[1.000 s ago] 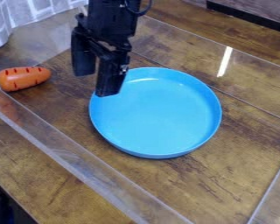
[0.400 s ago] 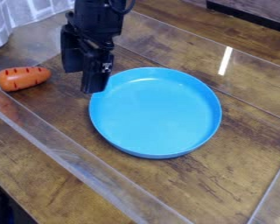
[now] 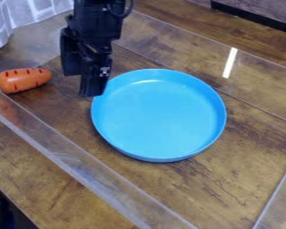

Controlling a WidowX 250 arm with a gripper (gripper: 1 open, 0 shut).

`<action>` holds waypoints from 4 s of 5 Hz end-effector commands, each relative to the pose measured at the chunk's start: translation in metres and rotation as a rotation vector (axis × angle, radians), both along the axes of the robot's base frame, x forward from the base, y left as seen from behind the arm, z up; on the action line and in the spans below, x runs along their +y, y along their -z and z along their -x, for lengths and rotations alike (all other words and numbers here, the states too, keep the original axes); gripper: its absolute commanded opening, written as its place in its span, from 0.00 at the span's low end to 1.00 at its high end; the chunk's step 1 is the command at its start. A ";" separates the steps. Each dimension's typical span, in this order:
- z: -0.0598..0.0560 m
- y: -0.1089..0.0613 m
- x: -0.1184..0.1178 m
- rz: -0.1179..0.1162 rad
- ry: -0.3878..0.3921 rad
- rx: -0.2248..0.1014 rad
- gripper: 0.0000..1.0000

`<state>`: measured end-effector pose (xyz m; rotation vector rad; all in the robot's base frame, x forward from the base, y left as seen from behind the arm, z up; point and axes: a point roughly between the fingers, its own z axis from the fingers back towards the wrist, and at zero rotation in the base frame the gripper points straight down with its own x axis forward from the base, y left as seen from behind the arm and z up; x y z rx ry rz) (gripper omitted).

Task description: Put the carrot in the blue tray

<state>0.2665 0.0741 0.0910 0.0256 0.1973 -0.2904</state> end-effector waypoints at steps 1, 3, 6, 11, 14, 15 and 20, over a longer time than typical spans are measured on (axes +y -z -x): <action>-0.001 -0.004 0.008 -0.013 -0.011 -0.028 1.00; -0.001 0.002 0.013 -0.016 -0.007 -0.032 1.00; 0.000 0.009 0.025 -0.024 -0.016 -0.042 1.00; 0.009 0.008 0.057 -0.051 -0.048 -0.066 1.00; 0.011 0.009 0.064 -0.051 -0.068 -0.088 1.00; 0.011 0.010 0.065 -0.046 -0.075 -0.096 1.00; 0.006 0.009 0.076 -0.028 -0.116 -0.157 1.00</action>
